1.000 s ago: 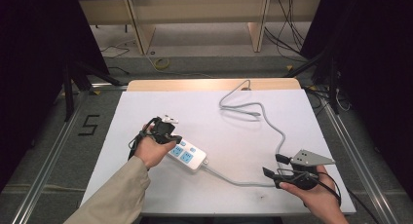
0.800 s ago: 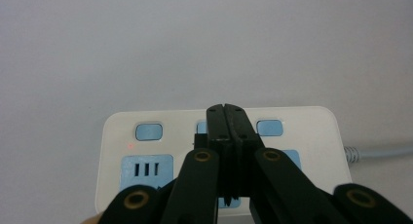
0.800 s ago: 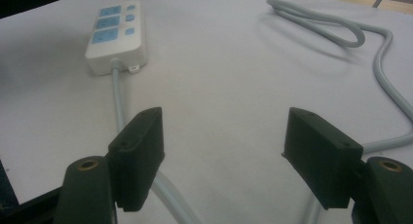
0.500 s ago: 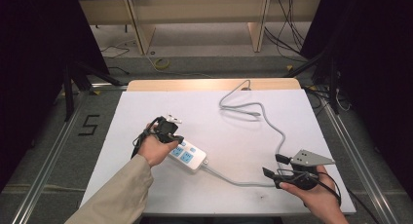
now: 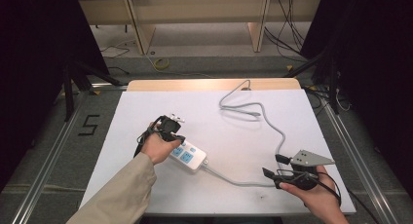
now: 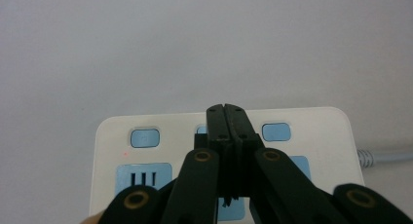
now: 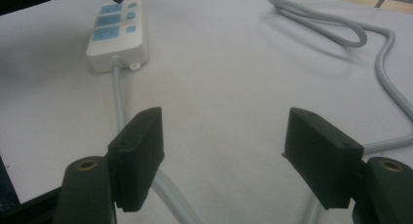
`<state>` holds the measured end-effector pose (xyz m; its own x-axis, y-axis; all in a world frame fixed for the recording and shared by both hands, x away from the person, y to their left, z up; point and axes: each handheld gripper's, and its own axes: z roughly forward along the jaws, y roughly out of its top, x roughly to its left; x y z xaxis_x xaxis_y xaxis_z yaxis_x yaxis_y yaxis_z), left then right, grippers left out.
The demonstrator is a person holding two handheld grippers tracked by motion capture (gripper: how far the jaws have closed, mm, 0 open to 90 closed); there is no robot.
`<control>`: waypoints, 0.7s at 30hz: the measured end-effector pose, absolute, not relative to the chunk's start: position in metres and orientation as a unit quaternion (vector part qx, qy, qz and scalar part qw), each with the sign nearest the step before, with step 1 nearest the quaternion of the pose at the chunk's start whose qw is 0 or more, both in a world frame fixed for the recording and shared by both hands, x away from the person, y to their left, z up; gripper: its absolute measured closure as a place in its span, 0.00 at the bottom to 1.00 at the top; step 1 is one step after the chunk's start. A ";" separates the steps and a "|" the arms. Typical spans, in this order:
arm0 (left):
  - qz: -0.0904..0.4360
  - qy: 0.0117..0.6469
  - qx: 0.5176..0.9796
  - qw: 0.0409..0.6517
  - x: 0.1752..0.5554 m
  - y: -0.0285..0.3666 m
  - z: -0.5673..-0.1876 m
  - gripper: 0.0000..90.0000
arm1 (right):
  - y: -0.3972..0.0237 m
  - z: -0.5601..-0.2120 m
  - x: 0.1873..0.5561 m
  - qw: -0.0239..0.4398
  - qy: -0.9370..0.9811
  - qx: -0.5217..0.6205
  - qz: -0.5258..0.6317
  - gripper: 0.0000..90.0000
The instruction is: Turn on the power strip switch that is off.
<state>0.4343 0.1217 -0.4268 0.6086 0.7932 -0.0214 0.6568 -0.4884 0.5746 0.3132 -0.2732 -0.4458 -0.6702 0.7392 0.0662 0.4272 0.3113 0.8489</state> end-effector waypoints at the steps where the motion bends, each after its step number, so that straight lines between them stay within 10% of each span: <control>1: 0.124 0.426 0.853 0.274 0.435 0.122 -0.427 1.00 | -0.273 -0.446 0.313 0.171 0.792 0.368 0.456 0.34; 21: 0.117 0.426 0.859 0.259 0.441 0.119 -0.432 1.00 | -0.273 -0.447 0.313 0.169 0.795 0.365 0.455 0.34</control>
<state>0.4407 0.1189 -0.4315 0.6105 0.7918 -0.0200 0.6708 -0.5035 0.5445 0.3132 -0.2734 -0.4467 -0.6762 0.7340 0.0633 0.4264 0.3198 0.8461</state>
